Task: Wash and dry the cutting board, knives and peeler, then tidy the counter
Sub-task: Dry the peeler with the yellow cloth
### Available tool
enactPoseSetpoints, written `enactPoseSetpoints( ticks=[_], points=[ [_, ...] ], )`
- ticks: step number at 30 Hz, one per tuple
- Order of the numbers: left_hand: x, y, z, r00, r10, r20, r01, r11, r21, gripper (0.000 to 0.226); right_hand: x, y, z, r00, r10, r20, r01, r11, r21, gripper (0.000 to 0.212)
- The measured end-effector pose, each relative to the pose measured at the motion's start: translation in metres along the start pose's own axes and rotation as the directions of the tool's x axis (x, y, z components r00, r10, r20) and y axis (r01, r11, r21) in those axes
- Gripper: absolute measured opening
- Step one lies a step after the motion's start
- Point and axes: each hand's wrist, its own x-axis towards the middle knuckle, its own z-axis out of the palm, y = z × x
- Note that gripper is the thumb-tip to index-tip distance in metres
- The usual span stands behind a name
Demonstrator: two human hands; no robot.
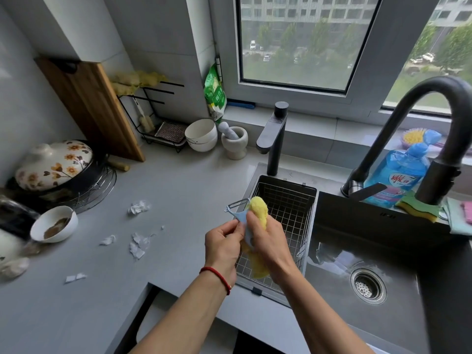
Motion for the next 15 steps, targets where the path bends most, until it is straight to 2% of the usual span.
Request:
enactPoseSetpoints(
  ticks=[2,4,6,8,9,12,15],
  points=[
    [0.005,0.003,-0.003,1.0,-0.004,-0.005,0.004,1.0,0.005,0.012,-0.006,-0.003,-0.004,0.976,0.144,0.165,-0.182,0.951,0.249,0.041],
    [0.007,0.004,-0.006,1.0,0.014,-0.011,-0.014,1.0,0.019,0.015,-0.011,-0.005,-0.011,0.948,0.186,0.259,-0.268,0.904,0.334,0.042],
    [0.009,-0.002,-0.009,0.993,0.104,-0.061,-0.094,0.984,0.148,0.019,-0.016,-0.009,-0.014,0.944,0.15,0.293,-0.241,0.92,0.308,0.039],
    [0.006,-0.01,-0.007,0.984,0.17,-0.051,-0.152,0.955,0.253,0.024,-0.021,-0.015,-0.009,0.957,0.081,0.279,-0.137,0.973,0.187,0.031],
    [0.005,-0.014,-0.004,0.987,0.158,-0.026,-0.147,0.958,0.247,0.027,-0.022,-0.019,-0.005,0.966,0.034,0.256,-0.064,0.992,0.111,0.029],
    [0.006,-0.015,0.003,0.994,-0.002,0.107,0.006,0.999,-0.038,0.026,-0.022,-0.031,0.001,0.961,-0.145,0.236,0.165,0.984,-0.065,0.038],
    [0.011,-0.008,-0.005,0.973,-0.086,0.212,0.154,0.932,-0.329,0.024,-0.023,-0.032,-0.007,0.928,-0.214,0.305,0.3,0.915,-0.271,0.04]
  ],
)
